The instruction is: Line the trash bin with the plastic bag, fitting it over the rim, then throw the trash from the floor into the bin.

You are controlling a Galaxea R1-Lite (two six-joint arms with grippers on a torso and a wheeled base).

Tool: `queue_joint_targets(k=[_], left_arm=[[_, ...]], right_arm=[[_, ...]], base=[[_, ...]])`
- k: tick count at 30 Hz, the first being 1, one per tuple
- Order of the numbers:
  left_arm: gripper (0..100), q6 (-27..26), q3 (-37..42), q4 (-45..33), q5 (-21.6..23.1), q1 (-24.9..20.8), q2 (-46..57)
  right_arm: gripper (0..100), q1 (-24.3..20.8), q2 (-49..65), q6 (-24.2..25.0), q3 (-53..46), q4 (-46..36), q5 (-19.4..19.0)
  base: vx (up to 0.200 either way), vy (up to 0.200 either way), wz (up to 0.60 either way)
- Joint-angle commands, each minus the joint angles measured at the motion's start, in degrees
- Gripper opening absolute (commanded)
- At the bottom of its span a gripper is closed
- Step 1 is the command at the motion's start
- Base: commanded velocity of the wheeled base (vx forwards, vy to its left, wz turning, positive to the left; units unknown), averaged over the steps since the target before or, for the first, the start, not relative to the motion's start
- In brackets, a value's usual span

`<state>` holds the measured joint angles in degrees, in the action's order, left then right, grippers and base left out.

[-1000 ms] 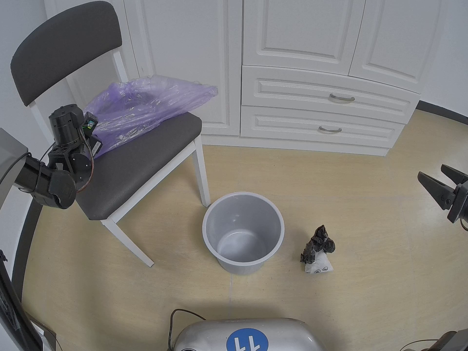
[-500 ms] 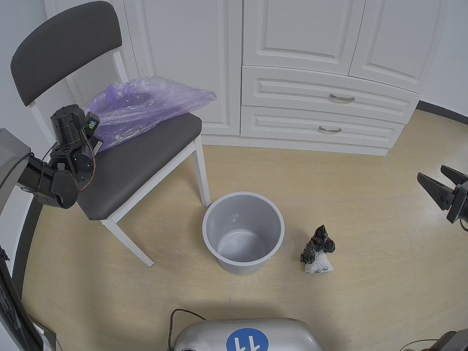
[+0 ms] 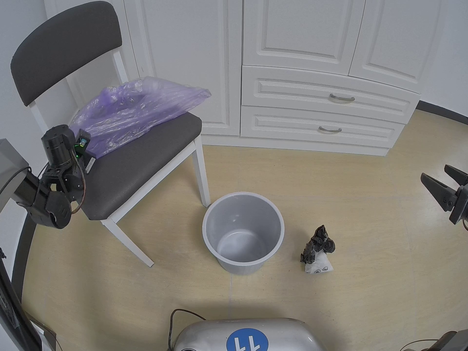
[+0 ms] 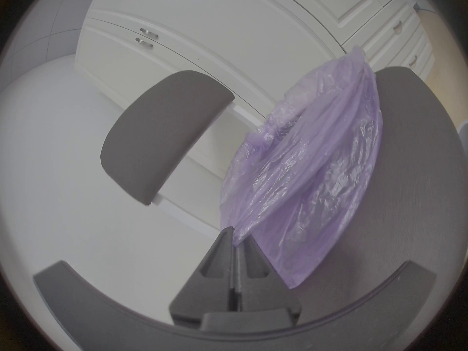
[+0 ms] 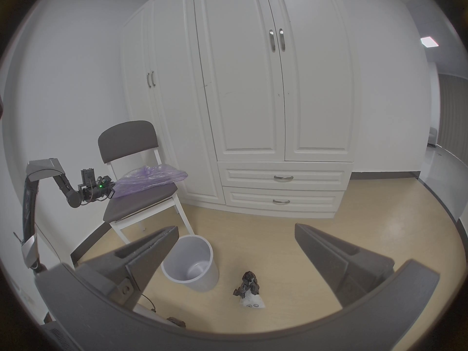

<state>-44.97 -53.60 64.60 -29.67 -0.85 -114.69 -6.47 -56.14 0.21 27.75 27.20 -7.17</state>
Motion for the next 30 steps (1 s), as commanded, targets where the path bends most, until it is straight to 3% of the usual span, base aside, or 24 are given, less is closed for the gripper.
queue_joint_targets(k=[1,10,11,12,13,16,21,27,30], left_arm=[[0,2.08,10.45,4.13,2.43,2.61,5.09],[0,15.00,28.11,6.33,4.36,2.17,17.57],[0,18.60,32.60,7.47,5.15,2.35,19.86],[0,18.60,32.60,7.47,5.15,2.35,19.86],[0,23.44,38.05,9.93,6.03,2.61,22.23],[0,26.60,41.82,11.43,6.12,3.31,21.88],[0,33.37,41.56,14.59,9.37,4.90,16.08],[0,33.46,38.75,23.03,11.13,4.72,6.58],[0,33.37,35.94,23.03,11.13,4.37,5.35]], right_arm=[[100,0.06,2.08,-2.32,-0.85,-0.21,0.05],[100,0.06,1.29,-2.93,-0.94,-0.04,-0.04],[100,0.06,1.21,-2.76,-0.85,-0.13,-0.04],[100,0.06,1.21,-2.76,-0.85,-0.13,-0.04],[100,0.06,1.29,-2.84,-0.94,-0.13,-0.04],[100,0.06,1.29,-2.84,-1.03,-0.04,0.05],[100,0.23,1.21,-2.76,-1.11,-0.13,0.05],[100,0.94,1.29,-2.76,-0.76,-0.04,0.05],[100,0.94,0.94,-2.76,-0.76,-0.04,0.05]], base=[[0.000,0.000,0.00],[0.000,0.000,0.00],[0.000,0.000,0.00],[0.000,0.000,0.00],[0.000,0.000,0.00],[0.000,0.000,0.00],[0.000,0.000,0.00],[0.000,0.000,0.00],[0.000,0.000,0.00]])
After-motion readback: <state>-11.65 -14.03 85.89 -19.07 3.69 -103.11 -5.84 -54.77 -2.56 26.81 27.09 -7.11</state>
